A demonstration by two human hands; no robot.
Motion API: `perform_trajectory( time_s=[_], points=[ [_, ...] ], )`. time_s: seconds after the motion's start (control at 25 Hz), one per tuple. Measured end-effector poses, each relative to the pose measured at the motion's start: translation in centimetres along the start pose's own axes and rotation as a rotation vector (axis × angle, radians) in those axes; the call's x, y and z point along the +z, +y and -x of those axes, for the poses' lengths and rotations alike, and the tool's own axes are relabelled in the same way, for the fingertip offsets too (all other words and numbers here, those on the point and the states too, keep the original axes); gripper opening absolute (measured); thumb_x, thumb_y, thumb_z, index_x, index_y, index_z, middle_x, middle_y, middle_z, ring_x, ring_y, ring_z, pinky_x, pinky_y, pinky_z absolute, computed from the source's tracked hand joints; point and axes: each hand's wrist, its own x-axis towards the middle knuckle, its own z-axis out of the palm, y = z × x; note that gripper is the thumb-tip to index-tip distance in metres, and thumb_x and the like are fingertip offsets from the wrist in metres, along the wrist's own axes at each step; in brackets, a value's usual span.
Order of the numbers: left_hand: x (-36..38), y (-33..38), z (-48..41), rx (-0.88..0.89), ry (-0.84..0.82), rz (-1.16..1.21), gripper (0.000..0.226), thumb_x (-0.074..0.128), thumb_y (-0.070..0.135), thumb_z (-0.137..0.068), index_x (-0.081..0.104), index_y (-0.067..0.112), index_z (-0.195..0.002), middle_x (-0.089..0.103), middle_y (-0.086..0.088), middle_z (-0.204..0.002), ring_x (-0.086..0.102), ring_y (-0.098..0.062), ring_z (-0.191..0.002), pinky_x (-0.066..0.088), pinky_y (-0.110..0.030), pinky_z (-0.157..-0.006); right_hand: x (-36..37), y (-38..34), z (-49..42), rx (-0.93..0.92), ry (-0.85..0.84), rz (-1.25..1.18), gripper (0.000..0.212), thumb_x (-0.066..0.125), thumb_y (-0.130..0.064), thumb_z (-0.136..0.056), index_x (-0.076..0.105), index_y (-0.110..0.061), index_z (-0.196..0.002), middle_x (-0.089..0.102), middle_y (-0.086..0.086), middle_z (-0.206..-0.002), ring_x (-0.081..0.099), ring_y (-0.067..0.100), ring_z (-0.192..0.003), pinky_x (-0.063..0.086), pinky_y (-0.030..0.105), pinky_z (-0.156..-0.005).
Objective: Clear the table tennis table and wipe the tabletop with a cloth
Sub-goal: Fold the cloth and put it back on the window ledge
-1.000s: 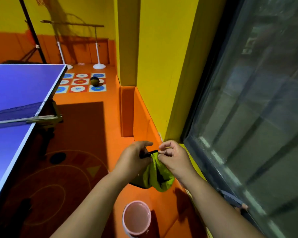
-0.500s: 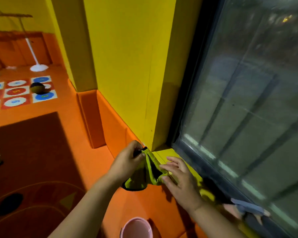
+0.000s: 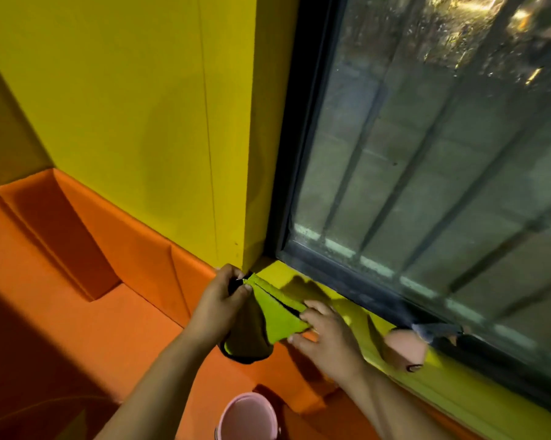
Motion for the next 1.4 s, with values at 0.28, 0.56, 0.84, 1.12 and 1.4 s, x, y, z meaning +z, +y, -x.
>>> perform_trajectory(
  time_s=[0.28, 0.56, 0.84, 1.12, 1.4],
  points=[
    [5.3, -1.3, -2.2, -0.146, -0.113, 0.079, 0.023, 0.062, -0.003, -0.085, 0.051, 0.016, -0.092, 0.048, 0.004, -0.064, 0.045, 0.002, -0.049, 0.038, -0.018, -0.053, -5.4, 2.3, -5.2, 0.291, 0.289, -0.307, 0.028, 0.063, -0.018, -0.071, 0.056, -0.037, -0.091, 0.063, -0.004, -0.071, 0.061, 0.02, -0.069, 0.051, 0.039, -0.066],
    [8.5, -7.3, -6.8, -0.636, 0.297, 0.318, 0.017, 0.059, -0.001, -0.087, 0.052, -0.002, -0.103, 0.056, -0.02, -0.084, 0.057, -0.026, -0.062, 0.054, -0.03, -0.047, -1.3, 1.9, -15.2, 0.061, 0.072, 0.119, 0.052, 0.053, -0.006, -0.089, 0.042, -0.02, -0.137, 0.057, 0.011, -0.127, 0.059, 0.033, -0.109, 0.049, 0.039, -0.085],
    [8.2, -10.0, -8.3, -0.741, 0.398, 0.326, 0.022, 0.057, -0.005, -0.088, 0.049, 0.009, -0.073, 0.052, -0.012, -0.072, 0.052, -0.023, -0.056, 0.048, -0.02, -0.037, 5.1, 6.5, -9.8, -0.032, -0.263, 0.411, 0.05, 0.056, -0.046, -0.079, 0.063, -0.022, -0.122, 0.061, 0.007, -0.127, 0.059, 0.03, -0.117, 0.051, 0.037, -0.092],
    [9.1, -9.9, -7.1, -0.697, 0.405, 0.004, 0.015, 0.069, 0.003, -0.079, 0.055, -0.002, -0.081, 0.056, -0.021, -0.078, 0.054, -0.034, -0.072, 0.048, -0.044, -0.065, 2.4, 8.2, -6.6, -0.04, -0.268, 0.313, 0.058, 0.032, -0.043, -0.097, 0.024, -0.026, -0.152, 0.012, -0.001, -0.161, 0.007, 0.019, -0.148, 0.004, 0.036, -0.118],
    [15.9, -4.3, -2.3, -0.263, 0.182, -0.498, 0.064, 0.076, 0.01, -0.062, 0.054, 0.004, -0.122, 0.047, -0.022, -0.123, 0.04, -0.042, -0.114, 0.031, -0.046, -0.093, -7.3, 10.9, 2.1, -0.14, 0.272, 0.497, 0.034, 0.048, -0.028, -0.078, 0.075, -0.022, -0.098, 0.07, 0.002, -0.113, 0.056, 0.022, -0.113, 0.035, 0.043, -0.103]
  ],
)
